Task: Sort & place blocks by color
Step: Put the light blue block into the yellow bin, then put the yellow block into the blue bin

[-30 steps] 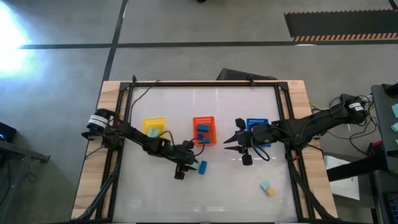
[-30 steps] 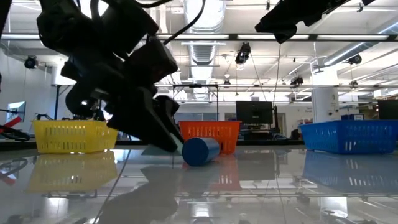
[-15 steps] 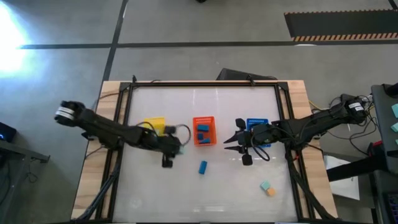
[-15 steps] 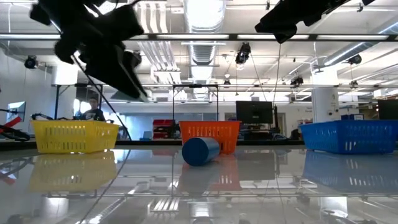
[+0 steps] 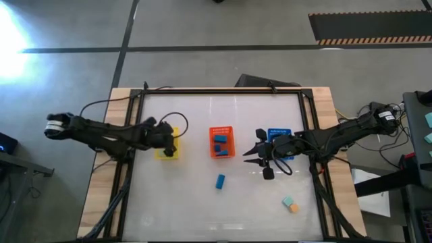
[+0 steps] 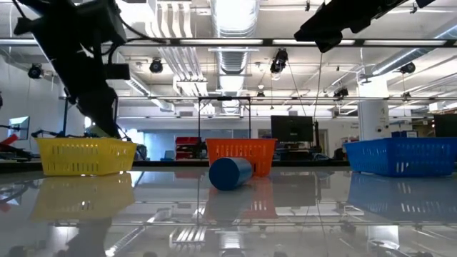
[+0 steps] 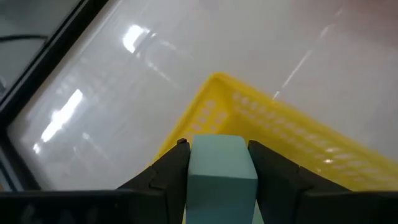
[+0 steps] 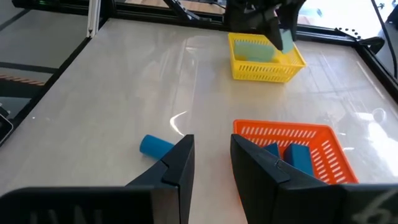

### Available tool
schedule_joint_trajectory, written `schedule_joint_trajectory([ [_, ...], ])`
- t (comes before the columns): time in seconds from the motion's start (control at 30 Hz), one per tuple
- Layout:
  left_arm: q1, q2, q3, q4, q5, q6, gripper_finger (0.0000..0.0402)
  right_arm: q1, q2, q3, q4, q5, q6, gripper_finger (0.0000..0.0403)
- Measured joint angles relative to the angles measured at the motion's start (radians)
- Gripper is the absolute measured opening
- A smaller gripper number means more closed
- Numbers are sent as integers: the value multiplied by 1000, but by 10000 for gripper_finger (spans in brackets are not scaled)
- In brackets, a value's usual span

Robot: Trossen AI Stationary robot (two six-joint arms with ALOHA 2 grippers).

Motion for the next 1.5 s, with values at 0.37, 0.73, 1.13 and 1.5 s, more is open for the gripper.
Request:
schedule_joint_trajectory([
  [0.37, 61, 31, -25, 59, 7, -18, 135, 0, 0, -2, 1, 0, 14, 93],
  [0.73, 61, 30, -28, 59, 8, -16, 174, 0, 0, -2, 0, 0, 33, 93],
  [1.13, 49, 30, 58, 64, 79, 2, 187, 0, 0, -2, -6, 0, 222, 93],
  [1.5, 1, 30, 121, 150, 79, 83, 187, 30, 0, 4, -198, -78, 538, 93],
])
